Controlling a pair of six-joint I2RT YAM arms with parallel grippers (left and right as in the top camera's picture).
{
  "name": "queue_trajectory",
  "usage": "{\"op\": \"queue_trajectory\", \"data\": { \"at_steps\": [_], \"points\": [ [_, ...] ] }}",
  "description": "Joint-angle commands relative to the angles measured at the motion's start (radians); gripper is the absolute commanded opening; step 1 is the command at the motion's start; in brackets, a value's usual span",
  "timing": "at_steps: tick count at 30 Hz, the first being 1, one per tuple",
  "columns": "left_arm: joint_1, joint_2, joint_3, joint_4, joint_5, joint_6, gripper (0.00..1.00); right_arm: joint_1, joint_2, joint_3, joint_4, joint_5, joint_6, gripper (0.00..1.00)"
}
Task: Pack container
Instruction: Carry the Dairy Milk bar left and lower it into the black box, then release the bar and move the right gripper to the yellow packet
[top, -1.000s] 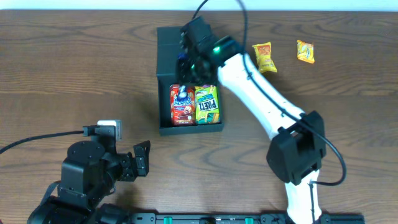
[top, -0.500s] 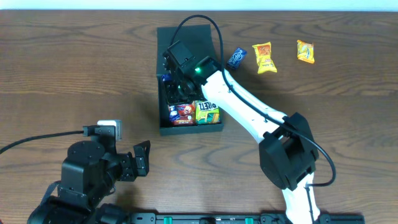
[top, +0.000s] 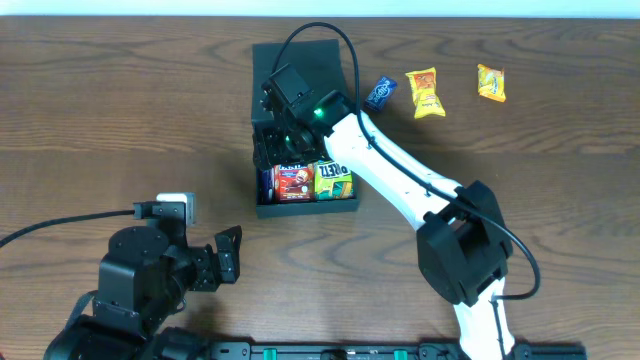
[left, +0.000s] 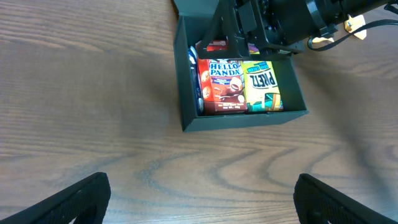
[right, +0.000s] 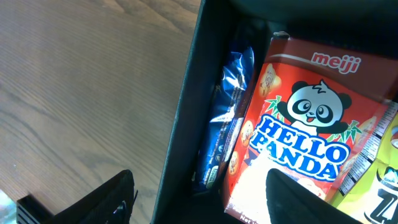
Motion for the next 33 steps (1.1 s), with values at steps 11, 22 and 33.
{"op": "queue_trajectory", "data": {
  "at_steps": [11,22,33],
  "points": [
    [0.000,-0.002,0.003,0.000,-0.001,0.006,0.95,-0.174,-0.056,0.113,0.001,-0.007,-0.007,0.95],
    [0.000,-0.002,0.003,0.000,-0.001,0.007,0.95,-0.450,-0.056,0.115,0.008,0.010,-0.053,0.99],
    [0.000,-0.002,0.003,0.000,-0.001,0.006,0.95,-0.547,-0.053,0.108,0.080,0.318,-0.357,0.99]
  ]
}}
